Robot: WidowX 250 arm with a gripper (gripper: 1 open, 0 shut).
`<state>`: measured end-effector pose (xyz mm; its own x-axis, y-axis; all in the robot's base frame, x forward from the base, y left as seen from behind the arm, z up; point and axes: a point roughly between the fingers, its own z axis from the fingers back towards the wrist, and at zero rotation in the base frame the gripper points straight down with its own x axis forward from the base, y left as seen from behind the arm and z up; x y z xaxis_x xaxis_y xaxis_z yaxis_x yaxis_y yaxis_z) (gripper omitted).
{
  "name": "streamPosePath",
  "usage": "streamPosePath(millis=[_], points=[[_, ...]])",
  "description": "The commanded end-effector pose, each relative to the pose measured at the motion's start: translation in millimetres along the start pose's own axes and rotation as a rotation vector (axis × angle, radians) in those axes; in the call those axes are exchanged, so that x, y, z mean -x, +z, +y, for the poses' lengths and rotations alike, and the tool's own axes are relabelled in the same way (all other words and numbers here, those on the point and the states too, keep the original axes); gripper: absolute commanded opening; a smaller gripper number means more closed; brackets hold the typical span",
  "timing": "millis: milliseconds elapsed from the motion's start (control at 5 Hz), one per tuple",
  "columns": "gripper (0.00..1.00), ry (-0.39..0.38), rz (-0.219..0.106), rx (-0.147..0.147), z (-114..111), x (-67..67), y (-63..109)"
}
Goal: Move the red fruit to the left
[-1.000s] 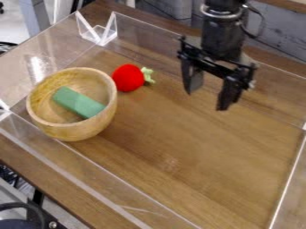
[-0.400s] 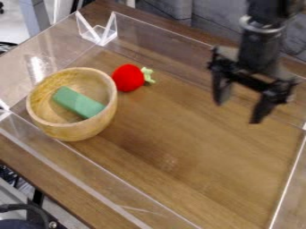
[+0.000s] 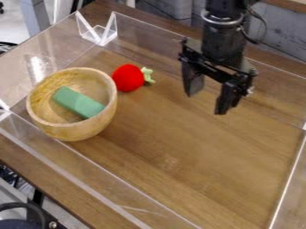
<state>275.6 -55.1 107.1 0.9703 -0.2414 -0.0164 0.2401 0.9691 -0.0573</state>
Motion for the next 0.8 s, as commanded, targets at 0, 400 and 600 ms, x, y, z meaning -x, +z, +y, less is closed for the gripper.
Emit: streamPosePath(millis=[0, 400, 600], points=[[1.00, 0.065, -0.050, -0.018, -22.8, 0.5, 20.8], [1.00, 0.102, -0.049, -0.042, -50.4, -8.3, 13.1], [1.00, 0.102, -0.041, -0.055, -36.5, -10.5, 4.8]])
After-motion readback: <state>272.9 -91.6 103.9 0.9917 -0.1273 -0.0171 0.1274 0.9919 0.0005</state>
